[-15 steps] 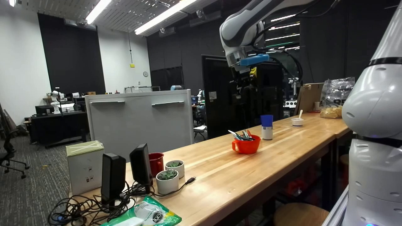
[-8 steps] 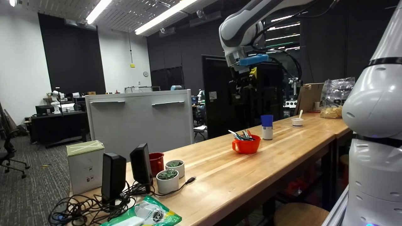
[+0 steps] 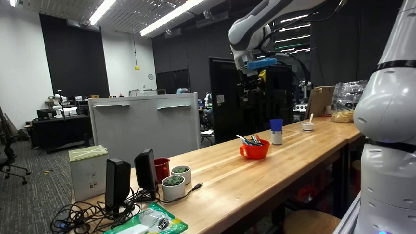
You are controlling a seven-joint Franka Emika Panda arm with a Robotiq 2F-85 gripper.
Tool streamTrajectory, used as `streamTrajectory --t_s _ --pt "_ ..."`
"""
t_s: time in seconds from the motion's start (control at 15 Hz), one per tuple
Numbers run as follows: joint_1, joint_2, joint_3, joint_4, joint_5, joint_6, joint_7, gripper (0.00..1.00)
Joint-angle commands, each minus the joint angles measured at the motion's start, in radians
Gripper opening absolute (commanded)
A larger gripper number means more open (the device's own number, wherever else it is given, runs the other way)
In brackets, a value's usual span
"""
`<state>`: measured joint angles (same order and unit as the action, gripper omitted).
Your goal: Remove the blue cup from the white cup
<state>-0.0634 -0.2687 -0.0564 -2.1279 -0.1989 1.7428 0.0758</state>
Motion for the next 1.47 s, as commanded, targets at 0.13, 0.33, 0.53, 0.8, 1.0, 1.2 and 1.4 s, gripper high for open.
streamTrajectory --t_s 0.13,0.33,0.53,0.8,1.0,1.2,1.4 --pt "-0.038 0.151 -0.07 0.172 0.043 -0.03 -0.109 1.0" --pt "-0.062 0.237 -0.1 0.263 0.023 -0.037 -0.207 1.0" --pt "-0.093 0.334 -0.126 0.375 0.018 -0.051 -0.279 1.0" --pt "-0.151 0.472 -0.156 0.548 0.047 -0.11 -0.359 1.0" --pt "-0.206 0.573 -0.171 0.682 0.072 -0.161 -0.389 1.0" --pt "-0.259 0.663 -0.175 0.798 0.087 -0.198 -0.405 1.0" --pt "-0.293 0.737 -0.18 0.899 0.062 -0.224 -0.382 1.0"
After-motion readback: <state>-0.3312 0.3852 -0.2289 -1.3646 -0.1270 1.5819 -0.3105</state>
